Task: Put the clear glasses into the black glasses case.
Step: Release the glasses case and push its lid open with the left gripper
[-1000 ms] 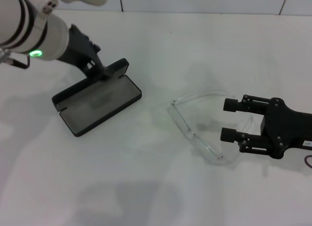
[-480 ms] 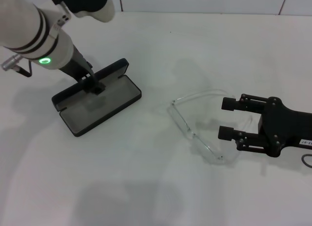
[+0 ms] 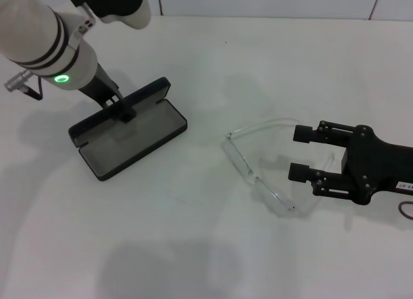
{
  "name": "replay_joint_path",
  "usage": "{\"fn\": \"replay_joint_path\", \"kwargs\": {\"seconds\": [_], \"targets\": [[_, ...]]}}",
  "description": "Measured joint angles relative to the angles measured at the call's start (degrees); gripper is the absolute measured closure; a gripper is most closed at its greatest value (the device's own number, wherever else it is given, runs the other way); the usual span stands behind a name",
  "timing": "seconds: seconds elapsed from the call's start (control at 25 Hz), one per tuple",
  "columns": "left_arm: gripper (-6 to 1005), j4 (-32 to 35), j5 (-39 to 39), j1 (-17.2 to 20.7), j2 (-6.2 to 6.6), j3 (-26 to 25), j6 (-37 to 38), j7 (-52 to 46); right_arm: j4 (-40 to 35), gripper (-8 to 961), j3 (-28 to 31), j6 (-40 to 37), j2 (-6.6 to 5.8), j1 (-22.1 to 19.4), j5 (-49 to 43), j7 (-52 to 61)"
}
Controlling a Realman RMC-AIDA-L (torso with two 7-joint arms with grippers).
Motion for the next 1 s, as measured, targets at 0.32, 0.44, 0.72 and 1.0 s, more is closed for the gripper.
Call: {"fn": "replay_joint_path", "kwargs": {"seconds": [0.32,0.44,0.72,1.0], "targets": [[439,-2.65,0.02,-0.78,0.15,0.04,0.0,0.17,0.07,268,0.0,0.03,0.01,0.0,0.38,0.0],[450,-2.58,0.02,-0.84,0.12,-0.11,0.0,0.01,0.53,268,0.0,0.04,-0.01,0.04,0.63,-0.05],[489,-1.96,0.01,-0.76,0.1,0.21,-0.02,0.39,0.71,268,0.0,0.04,-0.08,0.01,0.65,-0.08],[728,-0.83,0.01,-0.55,-0.01,1.14,-0.05,0.52,1.18,269,0.0,0.04,-0.08,-0.1,0.72,-0.09]]}}
